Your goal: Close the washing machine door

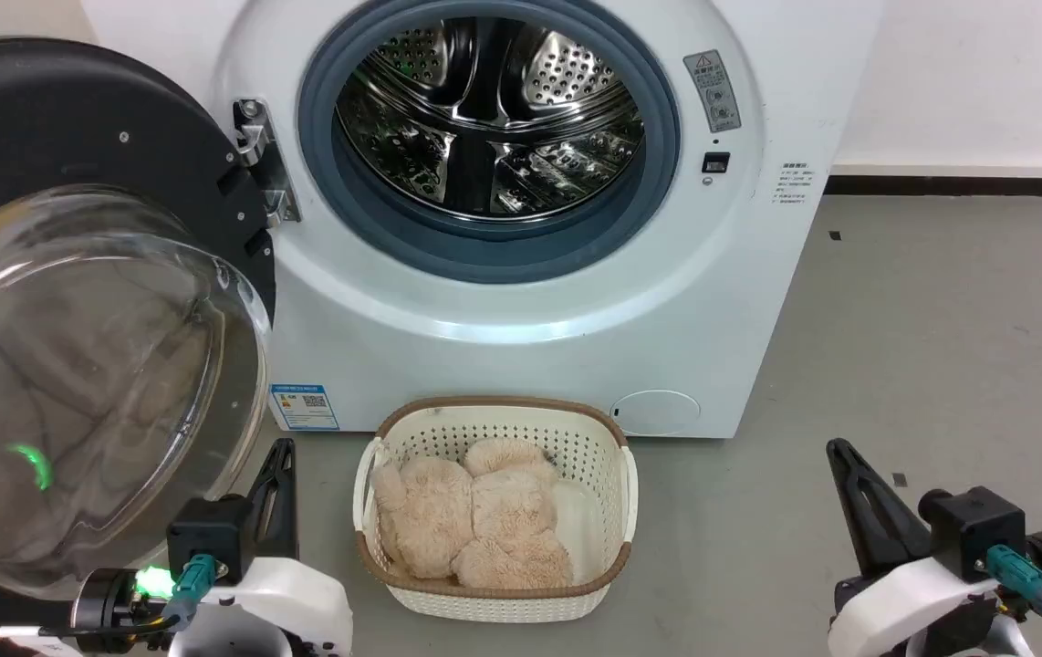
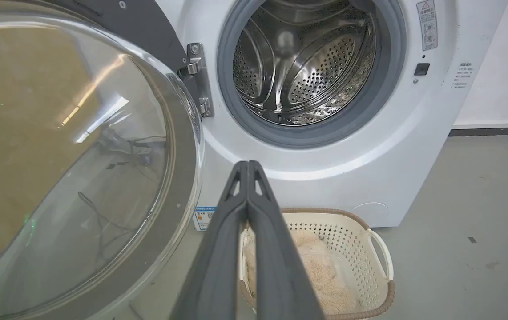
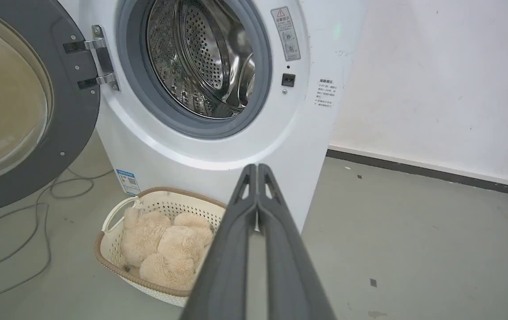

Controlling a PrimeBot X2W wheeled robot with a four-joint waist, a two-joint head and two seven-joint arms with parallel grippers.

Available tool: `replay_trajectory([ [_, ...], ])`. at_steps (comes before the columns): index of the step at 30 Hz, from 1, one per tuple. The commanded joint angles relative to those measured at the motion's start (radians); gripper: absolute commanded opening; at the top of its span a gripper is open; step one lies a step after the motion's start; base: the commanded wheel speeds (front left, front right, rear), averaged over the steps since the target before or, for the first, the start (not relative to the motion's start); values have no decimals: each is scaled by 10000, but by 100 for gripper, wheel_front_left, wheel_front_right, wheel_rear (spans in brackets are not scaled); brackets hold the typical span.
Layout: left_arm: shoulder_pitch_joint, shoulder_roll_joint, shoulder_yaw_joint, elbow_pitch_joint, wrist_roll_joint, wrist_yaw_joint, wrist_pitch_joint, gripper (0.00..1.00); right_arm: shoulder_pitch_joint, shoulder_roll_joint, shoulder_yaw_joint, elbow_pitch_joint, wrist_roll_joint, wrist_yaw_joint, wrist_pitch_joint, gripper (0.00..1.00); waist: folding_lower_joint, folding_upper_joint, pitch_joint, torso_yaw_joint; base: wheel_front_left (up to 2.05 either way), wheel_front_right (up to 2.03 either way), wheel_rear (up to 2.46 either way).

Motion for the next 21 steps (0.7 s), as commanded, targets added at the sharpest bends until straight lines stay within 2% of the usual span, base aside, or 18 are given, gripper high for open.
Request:
replay_trajectory([
  [1, 106, 3, 5, -37, 28, -57, 3, 0, 93, 51, -3, -45, -78, 8, 7, 0, 0, 0, 0, 0, 0, 0, 0],
  [21, 106, 3, 5, -37, 28, -57, 3, 0, 93, 51, -3, -45, -78, 8, 7, 0, 0, 0, 0, 0, 0, 0, 0],
])
